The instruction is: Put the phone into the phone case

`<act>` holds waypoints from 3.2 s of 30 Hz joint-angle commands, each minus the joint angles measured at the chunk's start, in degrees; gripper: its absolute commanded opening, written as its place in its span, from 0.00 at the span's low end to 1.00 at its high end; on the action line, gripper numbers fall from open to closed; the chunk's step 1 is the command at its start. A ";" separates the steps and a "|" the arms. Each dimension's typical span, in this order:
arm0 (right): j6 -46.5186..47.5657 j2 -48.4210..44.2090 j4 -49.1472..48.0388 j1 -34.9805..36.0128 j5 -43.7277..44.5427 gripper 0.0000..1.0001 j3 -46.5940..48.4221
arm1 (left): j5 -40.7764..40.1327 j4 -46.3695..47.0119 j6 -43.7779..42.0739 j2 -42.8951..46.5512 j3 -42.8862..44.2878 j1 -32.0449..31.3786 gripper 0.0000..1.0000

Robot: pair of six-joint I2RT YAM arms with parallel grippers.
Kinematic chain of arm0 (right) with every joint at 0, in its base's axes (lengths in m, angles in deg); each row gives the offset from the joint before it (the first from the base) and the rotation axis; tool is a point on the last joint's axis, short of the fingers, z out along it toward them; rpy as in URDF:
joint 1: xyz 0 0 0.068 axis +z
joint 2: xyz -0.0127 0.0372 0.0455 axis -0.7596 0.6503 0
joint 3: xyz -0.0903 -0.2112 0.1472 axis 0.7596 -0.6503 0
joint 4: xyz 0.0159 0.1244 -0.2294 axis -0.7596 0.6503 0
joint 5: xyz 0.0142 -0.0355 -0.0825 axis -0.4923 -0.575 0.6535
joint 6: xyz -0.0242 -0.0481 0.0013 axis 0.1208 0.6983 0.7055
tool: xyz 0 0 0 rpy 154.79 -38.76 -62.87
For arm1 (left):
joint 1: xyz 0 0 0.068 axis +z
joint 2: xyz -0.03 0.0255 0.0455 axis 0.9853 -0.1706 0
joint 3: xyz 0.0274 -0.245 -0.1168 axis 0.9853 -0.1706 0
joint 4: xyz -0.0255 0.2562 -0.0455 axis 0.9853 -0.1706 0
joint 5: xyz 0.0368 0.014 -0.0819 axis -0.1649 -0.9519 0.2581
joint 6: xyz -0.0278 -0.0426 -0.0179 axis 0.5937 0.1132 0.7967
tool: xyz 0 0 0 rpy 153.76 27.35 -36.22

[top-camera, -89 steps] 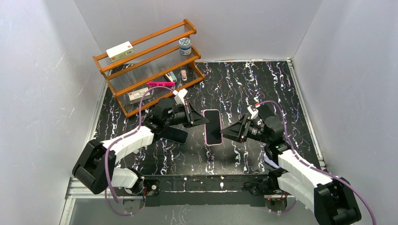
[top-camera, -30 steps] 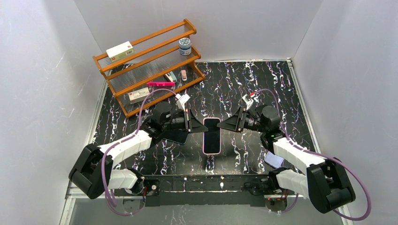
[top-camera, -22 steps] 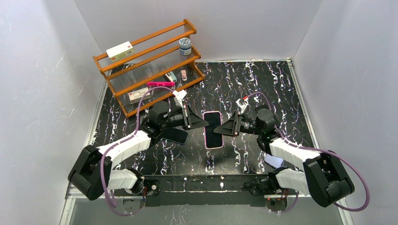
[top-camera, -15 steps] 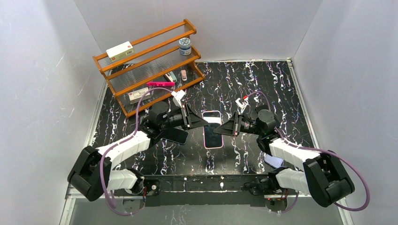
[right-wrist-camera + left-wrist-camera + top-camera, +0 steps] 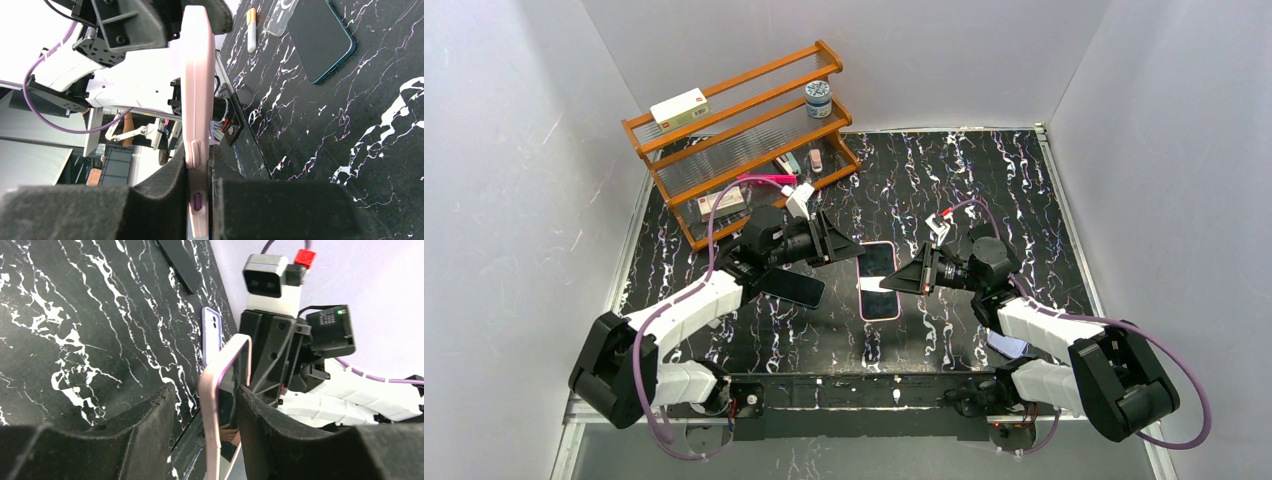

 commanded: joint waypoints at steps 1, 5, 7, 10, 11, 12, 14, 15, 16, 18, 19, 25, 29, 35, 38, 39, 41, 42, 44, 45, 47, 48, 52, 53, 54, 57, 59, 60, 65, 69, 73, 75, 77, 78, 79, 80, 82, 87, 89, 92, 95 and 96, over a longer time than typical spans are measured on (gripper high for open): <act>-1.06 -0.41 -5.05 0.51 -0.86 0.01 0.75 | 0.17 0.18 -2.01 -1.72 1.59 0.16 0.46; -0.97 0.29 -5.02 0.63 -0.34 0.01 0.96 | 0.21 0.13 -3.63 -1.94 1.75 0.16 0.38; -0.78 0.92 -4.99 0.73 -0.44 0.01 1.16 | -0.01 -0.04 -5.14 -1.87 1.89 0.16 0.19; 0.20 1.20 -2.79 0.77 0.00 0.01 1.61 | -2.00 -3.56 -9.11 -1.39 2.67 0.16 0.02; 0.89 1.07 -1.36 0.76 0.45 0.01 1.73 | -2.92 -5.31 -10.80 -1.23 3.11 0.16 0.00; 1.92 0.97 0.11 0.77 0.95 0.01 2.06 | -4.49 -7.20 -12.20 -1.12 3.51 0.12 0.00; 2.96 0.98 1.95 0.76 1.46 0.01 2.77 | -5.49 -10.01 -14.37 -1.06 4.21 0.17 0.00; 3.18 1.04 2.33 0.74 1.54 0.01 2.97 | -5.68 -10.62 -14.83 -1.06 4.32 0.18 0.00; 3.29 1.15 2.54 0.75 1.80 0.01 3.21 | -5.69 -11.21 -15.26 -1.09 4.51 0.16 0.00; 3.81 1.33 3.86 0.72 2.85 0.01 3.75 | -5.94 -12.34 -16.04 -0.92 4.92 0.16 0.04; 4.32 1.46 4.77 0.75 3.58 0.01 4.00 | -6.22 -13.14 -16.47 -0.70 5.22 0.16 0.12; 9.43 4.13 10.13 0.64 8.57 0.01 6.61 | -9.15 -22.01 -23.48 1.84 8.51 0.17 0.58; 15.32 9.64 15.71 0.38 10.64 0.01 11.81 | -12.89 -30.78 -29.84 4.31 10.25 0.14 0.76; 21.99 21.63 21.51 -2.20 10.04 0.01 21.80 | -20.38 -38.17 -36.76 9.28 8.85 0.11 0.98; 23.45 28.68 22.37 -4.43 6.99 0.01 26.30 | -22.86 -39.78 -38.26 11.66 7.84 0.08 0.98; 23.78 30.88 22.90 -4.98 6.52 0.01 27.66 | -23.56 -40.01 -38.45 12.50 7.26 0.08 0.98; 24.43 34.63 23.59 -5.81 6.27 0.01 29.87 | -25.17 -40.07 -38.78 13.80 6.31 0.08 0.98; 24.73 36.18 23.67 -6.13 6.16 0.01 30.71 | -25.60 -40.00 -39.02 14.21 6.21 0.08 0.98; 24.75 39.10 24.23 -6.92 5.33 0.07 32.52 | -26.03 -40.09 -39.56 14.49 6.32 0.09 0.98; 24.64 40.58 24.28 -7.16 4.41 0.10 33.28 | -26.19 -40.16 -39.73 14.49 6.43 0.08 0.98; 24.88 41.81 25.25 -7.49 4.76 0.16 34.30 | -26.28 -40.46 -40.05 14.49 6.69 0.08 0.98; 25.22 42.17 26.25 -7.60 5.31 0.19 34.66 | -26.27 -40.59 -40.15 14.49 6.63 0.08 0.98; 27.27 43.26 32.24 -7.98 8.44 0.31 36.55 | -26.71 -40.74 -40.34 14.82 6.59 0.08 0.98; 27.90 43.47 34.52 -8.06 9.63 0.34 37.27 | -27.02 -40.70 -40.34 14.84 6.62 0.08 0.98; 28.47 43.53 36.60 -8.20 10.63 0.39 37.89 | -27.34 -40.68 -40.34 14.93 6.59 0.08 0.98; 29.57 42.46 41.52 -8.50 14.32 0.50 38.63 | -28.22 -40.95 -40.26 15.05 6.68 0.08 0.98; 29.64 41.09 44.47 -8.69 16.86 0.57 38.75 | -28.64 -41.08 -40.17 15.26 6.57 0.08 0.98; 29.58 40.36 46.06 -8.76 18.31 0.59 38.74 | -28.87 -41.12 -40.16 15.35 6.58 0.08 0.98; 28.18 34.47 53.96 -8.82 27.89 0.78 37.90 | -30.48 -41.62 -40.16 15.75 6.73 0.08 0.98; 23.16 28.69 61.91 -8.99 36.41 0.92 37.82 | -32.41 -41.88 -40.25 16.23 6.68 0.08 0.98; 16.29 22.77 70.93 -8.99 45.11 0.99 36.88 | -33.18 -42.14 -40.25 16.49 6.73 0.08 0.98; 11.98 19.79 76.32 -9.06 52.09 0.99 36.71 | -33.30 -42.17 -40.25 16.57 6.68 0.08 0.98; 7.83 17.62 81.94 -9.27 58.65 0.99 37.02 | -33.15 -42.18 -40.33 16.65 6.81 0.08 0.98; 5.90 17.01 84.83 -9.42 61.43 0.99 37.29 | -32.88 -42.18 -40.34 16.81 6.81 0.09 0.98; 4.52 16.62 87.26 -9.73 63.04 0.99 37.57 | -32.78 -42.04 -40.34 16.86 6.79 0.08 0.98; 3.41 16.57 89.81 -10.31 64.20 0.98 37.91 | -32.81 -42.03 -40.34 16.88 6.74 0.08 0.98; 0.81 17.19 94.58 -11.57 66.24 0.96 38.50 | -33.25 -42.13 -40.34 16.79 6.73 0.08 0.98; -1.32 22.00 101.22 -15.25 66.81 0.86 38.36 | -33.58 -42.28 -40.34 16.86 6.81 0.08 0.98; -0.77 24.22 101.72 -16.01 66.21 0.81 37.90 | -33.56 -42.26 -40.34 17.02 6.81 0.08 0.98; -0.31 23.89 99.10 -16.73 64.74 0.73 35.38 | -33.65 -42.26 -40.42 17.17 6.74 0.08 0.98; -0.70 21.78 97.16 -17.42 64.62 0.67 32.97 | -33.88 -42.27 -40.42 17.13 6.70 0.08 0.98; -1.18 21.15 97.48 -17.80 65.31 0.66 32.66 | -33.84 -42.25 -40.47 17.13 6.68 0.08 0.98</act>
